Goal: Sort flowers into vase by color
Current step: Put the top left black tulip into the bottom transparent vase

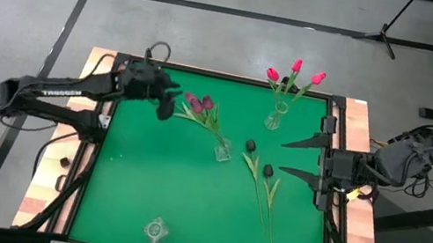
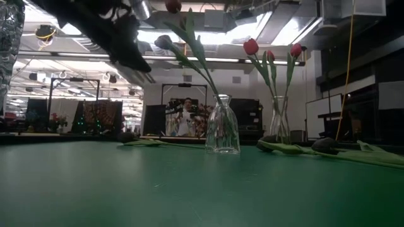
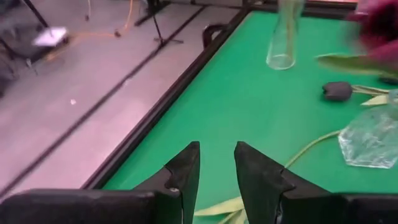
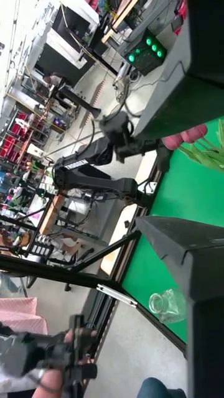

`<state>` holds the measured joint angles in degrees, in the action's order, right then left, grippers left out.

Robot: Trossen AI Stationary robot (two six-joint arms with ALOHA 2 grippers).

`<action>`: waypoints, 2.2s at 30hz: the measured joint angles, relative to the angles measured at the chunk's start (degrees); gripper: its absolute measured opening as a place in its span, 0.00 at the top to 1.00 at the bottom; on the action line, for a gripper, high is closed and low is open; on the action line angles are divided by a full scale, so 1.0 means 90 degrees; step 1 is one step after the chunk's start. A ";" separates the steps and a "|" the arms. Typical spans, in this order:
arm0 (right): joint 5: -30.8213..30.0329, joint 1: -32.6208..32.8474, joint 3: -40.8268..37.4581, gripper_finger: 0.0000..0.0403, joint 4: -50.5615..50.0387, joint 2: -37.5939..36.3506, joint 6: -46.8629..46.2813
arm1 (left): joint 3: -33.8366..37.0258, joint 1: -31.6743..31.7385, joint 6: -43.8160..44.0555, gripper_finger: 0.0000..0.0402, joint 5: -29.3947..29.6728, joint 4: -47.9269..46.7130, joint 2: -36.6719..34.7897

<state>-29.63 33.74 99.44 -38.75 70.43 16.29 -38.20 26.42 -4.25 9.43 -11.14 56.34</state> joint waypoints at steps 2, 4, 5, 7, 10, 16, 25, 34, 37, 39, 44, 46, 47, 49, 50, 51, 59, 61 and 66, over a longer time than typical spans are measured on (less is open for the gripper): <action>0.0000 0.0000 0.0000 0.47 0.0003 0.0000 0.0000 | 0.0000 0.0579 0.0018 0.75 -0.0551 0.0007 0.0192; 0.0002 0.0000 0.0000 0.47 0.0003 0.0000 0.0002 | 0.0000 0.1083 0.0060 0.75 -0.1198 -0.0065 0.0438; 0.0002 0.0000 0.0000 0.47 0.0003 0.0000 0.0000 | 0.0002 0.1281 0.0035 0.75 -0.1592 -0.0066 0.0556; 0.0002 0.0000 0.0000 0.47 0.0003 0.0000 0.0002 | 0.0000 0.1537 -0.0098 0.76 -0.2178 -0.0028 0.0829; 0.0002 0.0001 0.0000 0.47 0.0005 0.0000 0.0002 | 0.0000 0.1624 -0.0281 0.76 -0.2372 -0.0112 0.1318; 0.0004 0.0000 0.0000 0.47 -0.0040 0.0000 0.0002 | 0.0000 0.1541 -0.0865 0.76 -0.2470 -0.0806 0.2068; 0.0002 0.0000 0.0000 0.47 -0.0183 0.0000 0.0053 | -0.0215 0.1247 -0.1796 0.76 -0.1975 -0.0941 0.2490; 0.0005 0.0000 0.0000 0.47 -0.0426 0.0000 0.0059 | -0.1073 0.1240 -0.2451 0.76 -0.1769 -0.1505 0.3531; 0.0005 0.0000 0.0000 0.47 -0.0476 0.0000 0.0061 | -0.1368 0.1240 -0.2640 0.76 -0.1765 -0.1828 0.3903; 0.0005 0.0000 0.0000 0.47 -0.0534 0.0000 0.0061 | -0.1438 0.1240 -0.2795 0.76 -0.1760 -0.2085 0.4133; 0.0005 0.0000 0.0000 0.47 -0.0581 0.0000 0.0058 | -0.1474 0.1235 -0.3061 0.76 -0.1606 -0.2086 0.4470; 0.0005 0.0000 0.0000 0.47 -0.0581 0.0000 0.0058 | -0.1474 0.1235 -0.3072 0.76 -0.1605 -0.2037 0.4512; 0.0005 0.0000 0.0000 0.47 -0.0578 0.0000 0.0058 | -0.1474 0.1235 -0.3079 0.76 -0.1605 -0.2048 0.4514; 0.0005 0.0000 0.0002 0.47 -0.0577 0.0000 0.0058 | -0.1474 0.1216 -0.3072 0.79 -0.1594 -0.2098 0.4517; 0.0005 0.0000 0.0002 0.47 -0.0580 0.0000 0.0058 | -0.1474 0.1211 -0.3073 0.82 -0.1581 -0.2131 0.4517; 0.0005 0.0000 0.0001 0.47 -0.0577 0.0000 0.0058 | -0.1474 0.1213 -0.3080 0.86 -0.1521 -0.2140 0.4517; 0.0007 0.0000 0.0000 0.47 -0.0569 0.0000 -0.0072 | -0.1474 0.1103 -0.3062 0.99 -0.1063 -0.2147 0.4507; 0.0007 0.0000 0.0001 0.47 -0.0560 0.0000 -0.0102 | -0.1472 0.0972 -0.3058 1.00 -0.0742 -0.2257 0.4431; 0.0007 0.0000 0.0001 0.47 -0.0560 0.0000 -0.0109 | -0.1443 0.0656 -0.2894 1.00 -0.0285 -0.2763 0.3954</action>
<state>-29.56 33.74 99.45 -43.79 70.43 15.31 -51.18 32.33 -30.30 6.87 -36.01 91.92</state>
